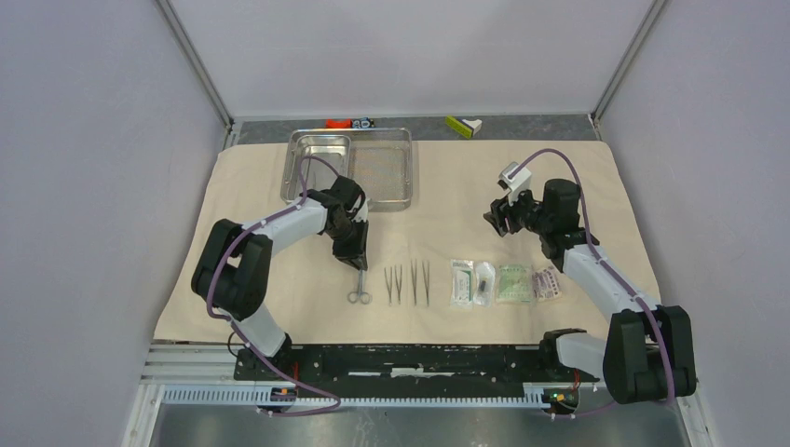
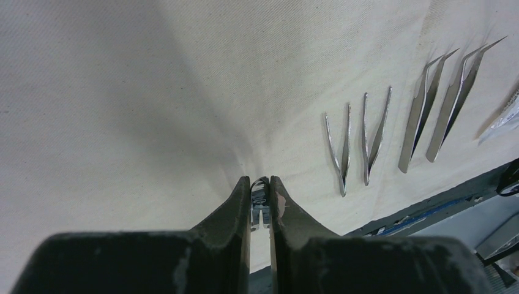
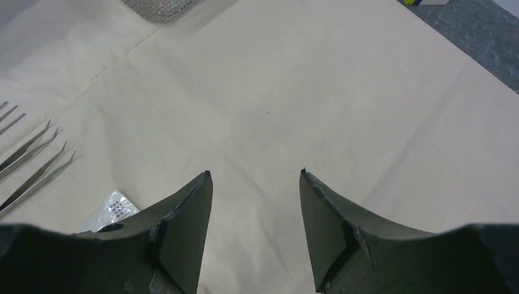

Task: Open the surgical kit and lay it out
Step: Place the medical item in the surgical kit.

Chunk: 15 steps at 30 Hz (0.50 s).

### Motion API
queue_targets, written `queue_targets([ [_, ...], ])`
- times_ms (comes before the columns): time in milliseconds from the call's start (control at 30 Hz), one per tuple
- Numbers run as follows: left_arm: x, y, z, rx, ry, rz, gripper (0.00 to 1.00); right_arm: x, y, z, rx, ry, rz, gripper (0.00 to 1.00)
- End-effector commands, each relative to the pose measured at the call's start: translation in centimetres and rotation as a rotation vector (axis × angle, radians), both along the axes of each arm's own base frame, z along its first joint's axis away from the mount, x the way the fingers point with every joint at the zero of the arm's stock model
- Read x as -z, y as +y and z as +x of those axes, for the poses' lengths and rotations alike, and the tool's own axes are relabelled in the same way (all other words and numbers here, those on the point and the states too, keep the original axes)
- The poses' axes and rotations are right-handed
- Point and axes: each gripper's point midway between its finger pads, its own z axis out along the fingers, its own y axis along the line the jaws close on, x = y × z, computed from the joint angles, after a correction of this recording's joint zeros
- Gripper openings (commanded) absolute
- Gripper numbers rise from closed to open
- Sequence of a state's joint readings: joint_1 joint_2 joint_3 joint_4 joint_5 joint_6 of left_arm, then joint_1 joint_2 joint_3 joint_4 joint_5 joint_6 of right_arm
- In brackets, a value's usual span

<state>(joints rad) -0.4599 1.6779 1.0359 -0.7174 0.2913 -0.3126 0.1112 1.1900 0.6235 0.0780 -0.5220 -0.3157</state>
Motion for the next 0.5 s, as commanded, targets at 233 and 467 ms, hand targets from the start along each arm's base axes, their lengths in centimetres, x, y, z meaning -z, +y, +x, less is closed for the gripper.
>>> queue_targets([
  [233, -0.48, -0.90, 0.29, -0.036, 0.039, -0.036, 0.02, -1.05, -0.47, 0.40, 0.002, -0.055, 0.014, 0.61],
  [467, -0.35, -1.10, 0.47, -0.045, 0.054, -0.037, 0.02, -0.84, -0.64, 0.48, 0.005, -0.047, 0.019, 0.61],
])
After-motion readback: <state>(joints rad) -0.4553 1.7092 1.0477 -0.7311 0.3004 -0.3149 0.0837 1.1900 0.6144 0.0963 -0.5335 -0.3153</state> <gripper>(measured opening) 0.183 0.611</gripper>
